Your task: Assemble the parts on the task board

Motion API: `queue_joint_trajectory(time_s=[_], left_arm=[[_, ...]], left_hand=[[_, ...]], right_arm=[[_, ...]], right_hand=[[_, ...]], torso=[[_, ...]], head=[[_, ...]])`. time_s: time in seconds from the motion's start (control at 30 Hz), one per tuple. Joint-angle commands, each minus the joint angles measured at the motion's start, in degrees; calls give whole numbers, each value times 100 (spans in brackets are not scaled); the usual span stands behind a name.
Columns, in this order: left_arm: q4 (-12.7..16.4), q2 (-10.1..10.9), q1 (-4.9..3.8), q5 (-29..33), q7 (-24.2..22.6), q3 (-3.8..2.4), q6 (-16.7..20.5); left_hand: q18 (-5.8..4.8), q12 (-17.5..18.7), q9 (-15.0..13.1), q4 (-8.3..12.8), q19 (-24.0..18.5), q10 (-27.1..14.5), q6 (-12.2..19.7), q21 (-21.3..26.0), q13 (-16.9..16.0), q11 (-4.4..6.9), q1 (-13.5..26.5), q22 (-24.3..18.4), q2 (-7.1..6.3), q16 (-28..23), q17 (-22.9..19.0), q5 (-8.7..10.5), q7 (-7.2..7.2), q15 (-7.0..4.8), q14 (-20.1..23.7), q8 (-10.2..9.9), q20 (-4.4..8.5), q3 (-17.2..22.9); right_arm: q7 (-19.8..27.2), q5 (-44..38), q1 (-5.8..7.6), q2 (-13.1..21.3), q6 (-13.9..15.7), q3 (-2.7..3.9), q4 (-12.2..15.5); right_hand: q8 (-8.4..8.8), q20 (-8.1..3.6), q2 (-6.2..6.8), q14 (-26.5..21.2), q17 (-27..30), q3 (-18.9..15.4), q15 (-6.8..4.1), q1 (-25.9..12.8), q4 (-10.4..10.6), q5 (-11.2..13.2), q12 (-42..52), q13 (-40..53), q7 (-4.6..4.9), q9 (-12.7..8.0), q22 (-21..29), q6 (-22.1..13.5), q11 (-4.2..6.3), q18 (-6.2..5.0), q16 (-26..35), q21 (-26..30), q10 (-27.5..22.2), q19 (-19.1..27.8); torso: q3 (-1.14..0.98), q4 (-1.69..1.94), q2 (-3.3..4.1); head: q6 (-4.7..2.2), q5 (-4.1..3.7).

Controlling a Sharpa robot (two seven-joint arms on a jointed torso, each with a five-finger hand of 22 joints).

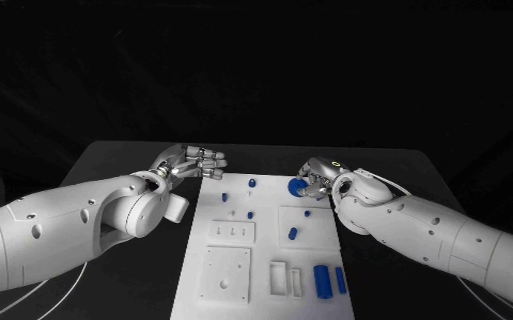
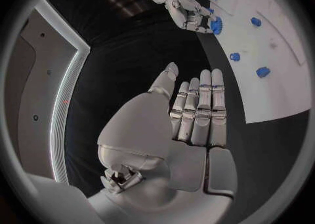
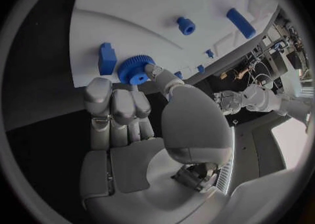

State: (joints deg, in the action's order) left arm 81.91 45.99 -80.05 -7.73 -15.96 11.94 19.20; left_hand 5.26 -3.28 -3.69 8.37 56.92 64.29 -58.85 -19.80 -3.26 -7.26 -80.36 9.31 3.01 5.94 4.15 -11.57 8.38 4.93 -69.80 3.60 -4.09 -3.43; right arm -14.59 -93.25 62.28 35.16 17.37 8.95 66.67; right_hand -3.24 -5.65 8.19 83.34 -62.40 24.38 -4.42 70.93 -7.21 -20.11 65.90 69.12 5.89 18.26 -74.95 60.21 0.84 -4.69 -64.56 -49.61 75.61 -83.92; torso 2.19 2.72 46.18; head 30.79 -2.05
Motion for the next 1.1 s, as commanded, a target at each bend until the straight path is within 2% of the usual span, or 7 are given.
queue_joint_trajectory(time_s=[0.03, 0.2, 0.27, 0.57, 0.83, 0.9, 1.1], left_arm=[[12, 0, -6, -26, -34, -5, -60], [12, 6, -6, -33, -35, -5, -54], [13, 8, -6, -34, -35, -6, -52], [12, -4, -7, -36, -36, -7, -45], [0, -28, -7, -37, -34, -8, -42], [-3, -39, -7, -37, -34, -8, -44], [-18, -80, -7, -37, -34, -8, -53]], left_hand=[[-89, -14, -4, 13, 25, -15, 36, -29, -8, 5, -13, -8, 26, 31, 4, -5, 4, 26, -18, 2, -9, -13], [-89, -14, -4, 13, 25, -15, 36, -29, -8, 5, -13, -8, 26, 31, 4, -5, 4, 26, -18, 2, -9, -13], [-89, -14, -4, 13, 25, -15, 36, -29, -8, 5, -13, -8, 26, 31, 4, -5, 4, 26, -18, 2, -9, -13], [-89, -14, -4, 13, 25, -15, 36, -29, -8, 5, -13, -8, 26, 31, 4, -5, 4, 26, -18, 2, -9, -13], [-89, -14, -4, 13, 25, -15, 36, -29, -8, 5, -13, -8, 26, 31, 4, -5, 4, 26, -18, 2, -9, -13], [-89, -14, -4, 13, 25, -15, 36, -29, -8, 5, -13, -8, 26, 31, 4, -5, 4, 26, -18, 2, -9, -13], [-89, -14, -4, 13, 25, -15, 36, -29, -8, 5, -13, -8, 26, 31, 4, -5, 4, 26, -18, 2, -9, -13]], right_arm=[[-185, -347, -11, 28, 199, -4, 143], [-238, -462, 15, 55, 322, 3, 398], [-254, -506, 28, 43, 357, 5, 509], [-327, -691, 54, -219, 406, 8, 820], [-363, -789, 72, -566, 389, 4, 790], [-371, -819, 74, -652, 377, -1, 743], [-511, -898, 76, -887, 360, -99, 559]], right_hand=[[-39, -46, -34, -2, 4, 26, -50, -2, 13, 63, 24, 10, -115, 5, -601, 240, 38, 48, -9, -23, 23, -159], [-41, -50, -16, 3, -2, 31, -54, -4, 31, 95, 26, 19, -123, 0, -608, 262, 40, 53, -16, -61, 35, -164], [-35, -55, -2, 2, 0, 35, -58, -2, 49, 99, 20, 21, -124, -9, -608, 270, 44, 56, -13, -68, 41, -165], [-38, -56, 36, 3, 4, 1, -59, 2, 124, 65, 10, 37, -123, -43, -619, 261, 43, 63, -13, -129, 50, -167], [-37, -54, 52, 0, 18, -40, -56, 10, 156, -21, -8, 34, -118, -55, -617, 236, 39, 62, 0, -127, 39, -162], [-40, -54, 50, 0, 21, -41, -57, 15, 158, -28, -9, 35, -121, -54, -616, 244, 39, 62, 3, -123, 40, -161], [-37, -56, 54, -2, 33, -28, -59, 23, 157, -108, -22, 30, -123, -54, -618, 255, 42, 66, 14, -132, 35, -163]], torso=[[1, -3, 0], [6, -6, 0], [0, -6, 1], [-2, 4, -2], [8, 16, 2], [1, 21, 7], [1, 30, 7]], head=[[-17, 28], [-29, 59], [-37, 75], [-49, 165], [-69, 189], [-71, 204], [-67, 234]])
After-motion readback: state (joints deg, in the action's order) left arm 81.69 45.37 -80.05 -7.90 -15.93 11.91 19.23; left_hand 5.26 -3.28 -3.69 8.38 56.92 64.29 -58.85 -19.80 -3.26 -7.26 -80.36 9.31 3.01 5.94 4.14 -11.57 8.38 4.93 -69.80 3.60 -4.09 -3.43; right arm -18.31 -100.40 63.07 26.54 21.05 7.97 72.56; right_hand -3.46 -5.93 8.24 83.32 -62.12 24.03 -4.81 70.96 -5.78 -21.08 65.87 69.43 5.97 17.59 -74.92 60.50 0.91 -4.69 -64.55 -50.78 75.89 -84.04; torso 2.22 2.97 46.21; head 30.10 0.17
